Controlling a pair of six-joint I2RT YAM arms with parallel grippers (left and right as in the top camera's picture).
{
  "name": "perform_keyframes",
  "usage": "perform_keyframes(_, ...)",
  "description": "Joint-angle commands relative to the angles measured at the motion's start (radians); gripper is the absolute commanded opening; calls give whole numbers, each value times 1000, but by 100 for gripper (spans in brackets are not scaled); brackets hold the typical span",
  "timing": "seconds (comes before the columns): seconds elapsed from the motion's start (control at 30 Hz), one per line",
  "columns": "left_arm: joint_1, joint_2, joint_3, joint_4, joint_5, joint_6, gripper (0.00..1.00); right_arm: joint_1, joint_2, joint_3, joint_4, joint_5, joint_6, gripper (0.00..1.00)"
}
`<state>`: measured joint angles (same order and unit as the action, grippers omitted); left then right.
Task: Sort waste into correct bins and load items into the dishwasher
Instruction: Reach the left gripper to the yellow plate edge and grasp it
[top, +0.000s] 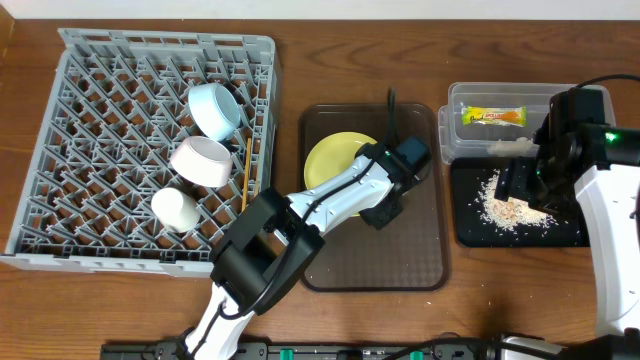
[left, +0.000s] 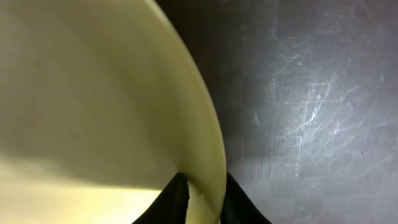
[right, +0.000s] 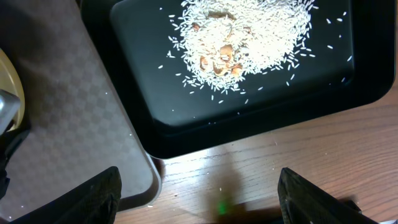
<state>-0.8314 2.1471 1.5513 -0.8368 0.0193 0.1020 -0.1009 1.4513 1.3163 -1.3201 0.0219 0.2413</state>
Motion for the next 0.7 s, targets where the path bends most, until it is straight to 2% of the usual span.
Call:
perform_keyframes(0.0, 2, 23, -17, -11, 10, -71, 27, -14, -13, 7, 0, -1, -11, 79)
perform_keyframes(0.1, 2, 24, -17, -8, 10, -75, 33, -14, -13, 7, 0, -1, -11, 79)
perform_keyframes(0.37, 2, 24, -61, 53, 10, -79, 32, -14, -13, 7, 0, -1, -11, 78)
perform_keyframes(0.53, 2, 24, -73, 56, -1, -78, 19, -14, -13, 7, 0, 0, -11, 79)
perform_keyframes(0.67, 2, 23, -73, 56, -86, -78, 8, -10, -13, 7, 0, -3, -11, 78)
